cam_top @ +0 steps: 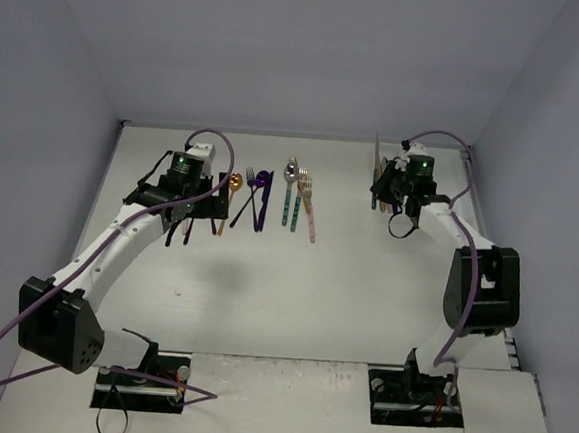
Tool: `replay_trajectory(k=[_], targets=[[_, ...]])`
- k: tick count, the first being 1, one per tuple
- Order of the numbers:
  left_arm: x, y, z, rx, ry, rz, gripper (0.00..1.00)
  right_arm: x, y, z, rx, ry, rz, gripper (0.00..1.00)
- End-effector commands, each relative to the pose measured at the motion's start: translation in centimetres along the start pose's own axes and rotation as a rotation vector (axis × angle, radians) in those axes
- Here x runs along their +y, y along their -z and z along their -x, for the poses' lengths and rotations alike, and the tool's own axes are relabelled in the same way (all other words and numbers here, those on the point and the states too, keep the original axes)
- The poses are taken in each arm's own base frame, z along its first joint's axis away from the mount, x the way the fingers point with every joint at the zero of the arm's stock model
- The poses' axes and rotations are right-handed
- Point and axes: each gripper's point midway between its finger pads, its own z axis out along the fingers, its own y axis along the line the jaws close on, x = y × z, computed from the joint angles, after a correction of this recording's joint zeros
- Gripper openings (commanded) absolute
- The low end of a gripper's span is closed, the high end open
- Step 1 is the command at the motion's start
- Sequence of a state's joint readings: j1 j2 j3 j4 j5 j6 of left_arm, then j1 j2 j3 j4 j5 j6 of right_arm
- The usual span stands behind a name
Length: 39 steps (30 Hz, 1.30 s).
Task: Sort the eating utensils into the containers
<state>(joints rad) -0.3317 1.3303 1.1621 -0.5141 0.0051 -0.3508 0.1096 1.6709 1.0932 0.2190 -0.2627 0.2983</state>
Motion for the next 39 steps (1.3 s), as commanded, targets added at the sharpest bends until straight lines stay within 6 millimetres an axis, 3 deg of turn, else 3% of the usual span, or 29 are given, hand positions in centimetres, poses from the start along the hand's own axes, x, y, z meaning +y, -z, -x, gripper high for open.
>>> replay_trajectory(k=[1, 5, 9, 13, 17, 19, 21, 22, 28, 29, 33, 35, 39], targets=[[-0.5, -0.7, -0.2, 0.017, -0.099, -0.069, 0.83, -2.2, -1.3, 4.8, -0.077, 0.080, 0.025, 0.00], [-0.7, -0.9, -0.4, 0.031, -0.083, -0.075, 0.83, -5.6, -2.7, 5.6, -0.071, 0.081, -0.011, 0.00], [-0.6, -0.8, -0.4, 0.031, -0.075, -0.072, 0.83, -7.7, -5.5, 4.5, -0.019, 0.071, 0.006, 0.03], [-0.4, -0.9, -0.4, 0.027, -0.070, -0.059, 0.83, -7.8, -6.9, 4.0, 0.017, 0.069, 0.044, 0.06], [-0.7, -1.2, -0.4, 0.038, -0.054, -0.078, 0.83, -7.2, -6.7, 4.4, 0.012, 0.079, 0.071, 0.10], [-0.9, -1.5, -0.4, 0.047, -0.040, -0.093, 0.83, -7.0, -6.4, 4.7, 0.004, 0.082, 0.071, 0.16], [-1.0, -1.7, -0.4, 0.055, -0.028, -0.101, 0.83, -7.0, -5.9, 5.1, -0.008, 0.087, 0.057, 0.29], [-1.0, -1.8, -0.4, 0.058, -0.024, -0.101, 0.83, -7.2, -5.7, 5.4, -0.017, 0.089, 0.038, 0.38], [-0.9, -2.2, -0.1, 0.036, -0.007, -0.093, 0.83, -5.6, -2.0, 9.2, -0.116, 0.098, 0.011, 0.54], [-0.9, -2.3, -0.2, 0.036, 0.001, -0.089, 0.83, -5.0, -0.4, 10.6, -0.158, 0.101, -0.007, 0.56], [-2.1, -3.0, 0.2, 0.045, 0.006, -0.101, 0.83, -3.7, 3.1, 11.7, -0.222, 0.085, -0.071, 0.71], [-3.2, -3.4, 0.5, 0.046, -0.004, -0.112, 0.83, -2.8, 5.3, 12.4, -0.263, 0.087, -0.088, 0.74], [-4.8, -4.2, 1.6, 0.027, -0.047, -0.085, 0.83, -2.5, 8.4, 11.9, -0.304, 0.028, -0.127, 0.77]])
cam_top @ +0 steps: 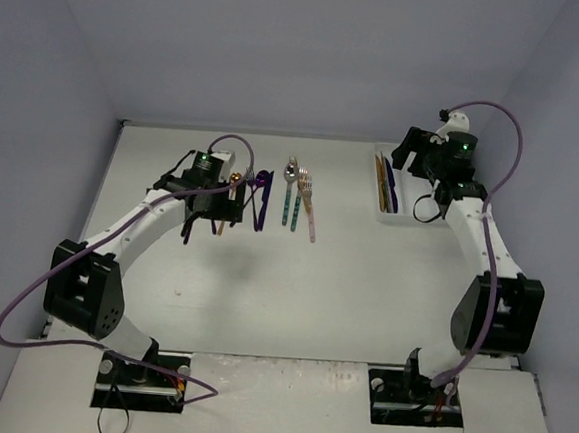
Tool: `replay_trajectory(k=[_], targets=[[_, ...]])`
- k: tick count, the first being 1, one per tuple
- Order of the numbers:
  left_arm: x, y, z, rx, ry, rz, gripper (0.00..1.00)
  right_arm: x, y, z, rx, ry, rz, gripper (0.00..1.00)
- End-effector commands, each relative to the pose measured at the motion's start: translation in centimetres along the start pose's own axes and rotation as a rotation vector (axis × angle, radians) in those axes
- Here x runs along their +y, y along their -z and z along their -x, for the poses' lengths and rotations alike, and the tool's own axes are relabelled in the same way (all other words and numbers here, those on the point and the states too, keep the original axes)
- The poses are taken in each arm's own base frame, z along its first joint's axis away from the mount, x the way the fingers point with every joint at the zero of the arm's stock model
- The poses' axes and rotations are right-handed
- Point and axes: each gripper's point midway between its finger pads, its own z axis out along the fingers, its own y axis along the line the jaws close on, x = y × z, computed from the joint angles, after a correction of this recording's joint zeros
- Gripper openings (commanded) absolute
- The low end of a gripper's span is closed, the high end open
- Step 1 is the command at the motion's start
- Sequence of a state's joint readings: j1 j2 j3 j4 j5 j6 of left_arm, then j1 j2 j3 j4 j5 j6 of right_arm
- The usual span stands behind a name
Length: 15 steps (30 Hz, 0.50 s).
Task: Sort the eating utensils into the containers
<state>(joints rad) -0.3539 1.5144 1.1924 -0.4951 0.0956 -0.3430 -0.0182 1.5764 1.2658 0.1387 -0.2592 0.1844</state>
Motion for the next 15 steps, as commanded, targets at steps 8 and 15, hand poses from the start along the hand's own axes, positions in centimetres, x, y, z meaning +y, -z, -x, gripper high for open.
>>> replay_trajectory(k=[8, 15], targets=[[-5.4, -3.7, 6.8, -0.111, -0.056, 0.027, 0.69, 0.3, 8.0, 0.3, -0.130, -0.172, -0.086, 0.80], [-5.6, -8.0, 7.6, -0.079, -0.065, 0.086, 0.55, 1.2, 9.4, -1.8, -0.110, -0.209, -0.041, 0.80]])
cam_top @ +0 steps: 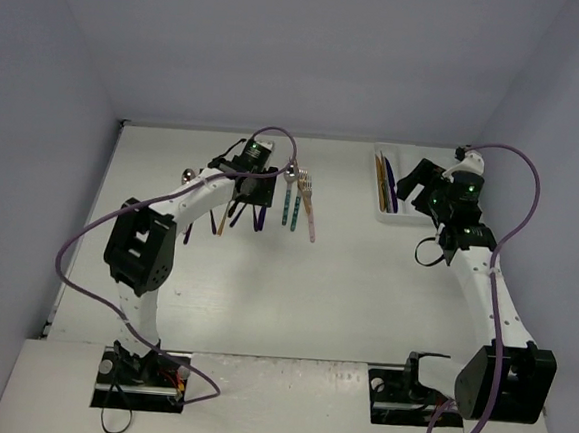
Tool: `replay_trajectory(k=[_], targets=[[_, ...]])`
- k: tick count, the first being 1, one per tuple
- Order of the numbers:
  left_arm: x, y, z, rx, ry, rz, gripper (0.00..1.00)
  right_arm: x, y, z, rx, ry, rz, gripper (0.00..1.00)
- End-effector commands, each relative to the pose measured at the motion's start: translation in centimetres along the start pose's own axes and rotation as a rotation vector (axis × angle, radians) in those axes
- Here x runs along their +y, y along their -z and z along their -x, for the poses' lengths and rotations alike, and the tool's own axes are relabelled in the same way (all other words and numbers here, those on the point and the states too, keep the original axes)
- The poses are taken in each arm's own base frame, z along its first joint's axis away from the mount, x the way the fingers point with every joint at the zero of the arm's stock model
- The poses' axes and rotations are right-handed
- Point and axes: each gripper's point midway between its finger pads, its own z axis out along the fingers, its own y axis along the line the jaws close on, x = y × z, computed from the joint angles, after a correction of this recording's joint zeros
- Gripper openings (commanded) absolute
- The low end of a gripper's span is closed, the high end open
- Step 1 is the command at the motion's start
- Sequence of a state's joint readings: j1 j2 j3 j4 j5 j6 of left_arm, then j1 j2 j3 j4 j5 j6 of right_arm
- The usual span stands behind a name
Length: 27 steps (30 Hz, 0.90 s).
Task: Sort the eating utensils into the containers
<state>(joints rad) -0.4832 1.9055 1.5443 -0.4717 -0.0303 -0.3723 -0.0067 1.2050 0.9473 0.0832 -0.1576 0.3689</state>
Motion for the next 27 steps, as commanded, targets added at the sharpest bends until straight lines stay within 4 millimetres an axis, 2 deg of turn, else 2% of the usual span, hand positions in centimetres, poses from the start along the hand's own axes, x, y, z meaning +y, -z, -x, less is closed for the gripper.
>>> replay_trajectory(k=[1, 7, 10, 17, 27], targets=[[0.1, -0.7, 3.1, -0.071, 0.009, 0.053, 0.55, 1.4, 1.1, 1.8, -0.075, -0.034, 0.054, 0.80], [0.0, -3.6, 3.3, -0.050, -0.005, 0.076, 0.54, 2.1, 0.6, -0.3, -0.019, -0.029, 0.080, 0.80], [0.0, -4.8, 3.4, -0.043, -0.008, 0.087, 0.49, 2.4, 0.4, -1.0, 0.006, -0.031, 0.101, 0.80], [-0.8, -6.9, 2.8, -0.024, -0.016, 0.092, 0.43, 2.2, 0.3, -2.0, 0.026, -0.024, 0.099, 0.80], [-1.8, -8.7, 2.1, -0.003, -0.003, 0.091, 0.35, 2.2, 0.2, -2.9, 0.050, -0.024, 0.106, 0.80]])
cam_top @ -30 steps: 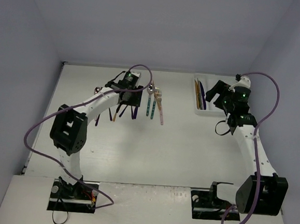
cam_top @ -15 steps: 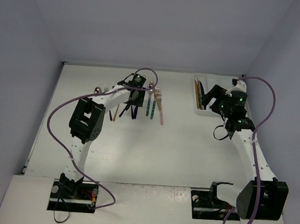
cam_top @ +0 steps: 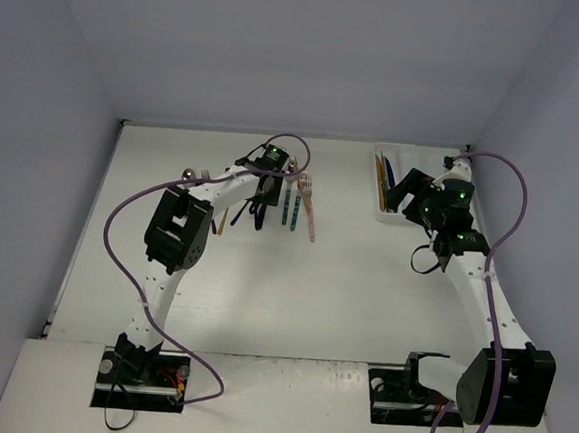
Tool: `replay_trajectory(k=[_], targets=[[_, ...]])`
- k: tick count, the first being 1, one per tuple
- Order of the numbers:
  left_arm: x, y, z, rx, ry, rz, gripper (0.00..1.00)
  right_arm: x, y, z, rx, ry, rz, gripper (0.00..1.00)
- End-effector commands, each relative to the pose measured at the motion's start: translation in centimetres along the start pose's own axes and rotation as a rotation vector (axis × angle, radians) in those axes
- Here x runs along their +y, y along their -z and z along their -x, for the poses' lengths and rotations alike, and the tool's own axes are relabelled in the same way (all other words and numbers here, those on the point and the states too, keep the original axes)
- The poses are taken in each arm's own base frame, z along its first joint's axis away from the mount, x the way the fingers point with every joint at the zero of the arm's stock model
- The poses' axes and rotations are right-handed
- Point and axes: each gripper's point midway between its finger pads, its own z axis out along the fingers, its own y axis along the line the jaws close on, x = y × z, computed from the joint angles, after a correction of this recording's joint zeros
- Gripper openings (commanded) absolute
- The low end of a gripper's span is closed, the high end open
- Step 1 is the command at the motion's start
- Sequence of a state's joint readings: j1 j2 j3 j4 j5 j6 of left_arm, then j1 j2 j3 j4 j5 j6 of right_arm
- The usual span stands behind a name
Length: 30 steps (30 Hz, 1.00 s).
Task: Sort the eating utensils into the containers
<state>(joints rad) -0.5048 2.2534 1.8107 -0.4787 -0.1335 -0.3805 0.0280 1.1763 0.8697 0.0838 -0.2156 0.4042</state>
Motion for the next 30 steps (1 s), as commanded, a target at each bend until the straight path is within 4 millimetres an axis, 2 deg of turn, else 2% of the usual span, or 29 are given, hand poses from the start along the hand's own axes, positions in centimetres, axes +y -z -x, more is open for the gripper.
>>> replay_trajectory(k=[1, 10, 14, 18, 20, 22, 28, 30], targets=[[-1.3, 0.7, 1.9, -0.050, 0.027, -0.025, 0.34, 1.0, -0.3, 0.7, -0.030, 0.003, 0.044, 0.80], [-1.6, 0.1, 0.3, -0.010, 0.051, -0.013, 0.20, 0.9, -0.4, 0.5, -0.027, 0.002, 0.039, 0.80], [-1.6, -0.1, -0.6, 0.016, 0.076, -0.010, 0.19, 1.0, -0.2, 0.6, -0.030, 0.005, 0.042, 0.80], [-1.1, -0.2, -1.4, 0.043, 0.090, 0.019, 0.20, 1.2, -0.1, 0.7, -0.033, 0.002, 0.049, 0.80], [-0.7, 0.0, -1.7, 0.056, 0.093, 0.038, 0.30, 1.3, -0.1, 0.6, -0.032, 0.003, 0.053, 0.80], [-0.5, 0.1, -2.1, 0.071, 0.090, 0.048, 0.33, 1.4, 0.0, 0.6, -0.032, 0.004, 0.055, 0.80], [-1.0, 0.0, -2.3, 0.092, 0.069, 0.024, 0.33, 1.7, 0.1, 0.6, -0.034, 0.002, 0.061, 0.80], [-1.4, -0.2, -2.2, 0.096, 0.055, 0.000, 0.28, 1.8, 0.2, 0.7, -0.036, 0.002, 0.062, 0.80]])
